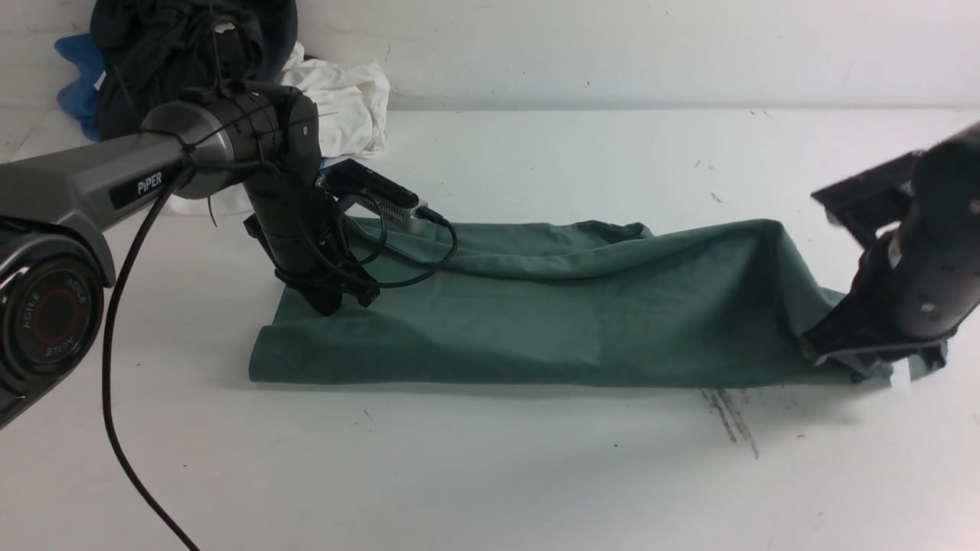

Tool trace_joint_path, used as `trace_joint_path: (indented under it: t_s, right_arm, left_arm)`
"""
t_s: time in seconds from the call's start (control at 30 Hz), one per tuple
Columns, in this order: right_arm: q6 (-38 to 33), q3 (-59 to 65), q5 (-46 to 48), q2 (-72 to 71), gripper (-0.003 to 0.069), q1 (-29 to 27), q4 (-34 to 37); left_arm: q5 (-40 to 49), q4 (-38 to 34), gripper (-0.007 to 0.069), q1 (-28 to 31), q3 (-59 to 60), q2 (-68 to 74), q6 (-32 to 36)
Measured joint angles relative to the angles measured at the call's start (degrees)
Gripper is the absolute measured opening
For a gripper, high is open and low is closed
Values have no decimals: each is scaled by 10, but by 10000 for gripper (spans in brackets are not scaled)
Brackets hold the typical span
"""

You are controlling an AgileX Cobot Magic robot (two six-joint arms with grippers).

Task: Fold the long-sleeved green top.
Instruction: Use both arms to drag the lower edge of the fabric forward and fold it over the upper edge

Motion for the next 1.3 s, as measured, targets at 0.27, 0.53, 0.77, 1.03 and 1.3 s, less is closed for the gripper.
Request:
trace_joint_path:
  t_s: [0.27, 0.53, 0.77, 1.03, 1.3]
  right_arm:
    - [-138, -144, 73, 20, 24, -105, 131]
    - [-194, -159, 77, 102, 24, -206, 213]
    - [-213, -173, 77, 170, 24, -239, 247]
    - [-210, -270, 77, 215, 24, -243, 253]
    - [-184, -285, 76, 287, 30, -243, 219]
  left_arm:
    - [-2, 1, -8, 25, 0, 0, 0]
    - [-2, -31, -8, 64, 0, 0, 0]
    - [-2, -34, -8, 67, 0, 1, 9]
    - [-2, -35, -8, 67, 0, 1, 10]
    - [-1, -35, -8, 67, -1, 1, 11]
